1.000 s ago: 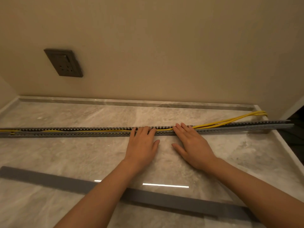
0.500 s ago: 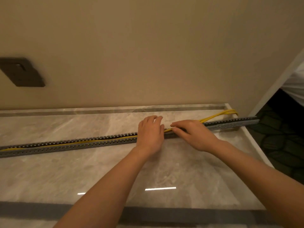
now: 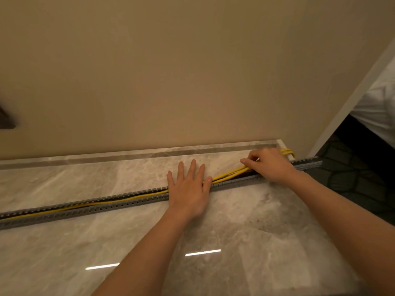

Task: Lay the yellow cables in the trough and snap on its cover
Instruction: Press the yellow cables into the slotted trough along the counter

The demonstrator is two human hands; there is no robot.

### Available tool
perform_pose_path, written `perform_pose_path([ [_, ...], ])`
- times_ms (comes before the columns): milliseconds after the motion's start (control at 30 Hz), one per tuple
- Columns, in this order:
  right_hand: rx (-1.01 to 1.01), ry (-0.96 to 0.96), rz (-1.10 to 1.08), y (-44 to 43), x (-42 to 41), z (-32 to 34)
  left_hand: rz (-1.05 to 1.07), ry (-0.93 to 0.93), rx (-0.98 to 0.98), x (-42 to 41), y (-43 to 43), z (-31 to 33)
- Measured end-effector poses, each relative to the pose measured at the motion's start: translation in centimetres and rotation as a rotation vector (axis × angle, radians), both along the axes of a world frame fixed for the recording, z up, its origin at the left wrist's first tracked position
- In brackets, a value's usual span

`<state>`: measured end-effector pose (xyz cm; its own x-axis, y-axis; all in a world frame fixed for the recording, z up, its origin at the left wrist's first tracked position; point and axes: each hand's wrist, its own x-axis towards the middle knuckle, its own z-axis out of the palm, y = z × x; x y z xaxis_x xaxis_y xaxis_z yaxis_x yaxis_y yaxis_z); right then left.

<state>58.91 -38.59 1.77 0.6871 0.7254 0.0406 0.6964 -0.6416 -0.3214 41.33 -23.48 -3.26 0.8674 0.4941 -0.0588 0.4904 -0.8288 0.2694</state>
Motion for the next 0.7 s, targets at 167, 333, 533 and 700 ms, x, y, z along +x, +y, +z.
perform_pose_path([
  [167,-0.122,-0.027,-0.006,-0.2,1.5,0.0,-0.002,0.027,0.016,0.1,0.1,-0.1],
  [333,0.081,0.053,-0.018,-0.6,1.5,-0.1,-0.002,0.038,0.009,0.1,0.1,0.0],
  [533,0.315,0.03,-0.002,-1.9,0.0,-0.5,0.027,0.094,-0.082,0.6,0.4,0.3],
  [700,0.429,-0.035,-0.039,-2.4,-1.2,-1.0,0.029,0.11,-0.081,0.7,0.3,0.4],
])
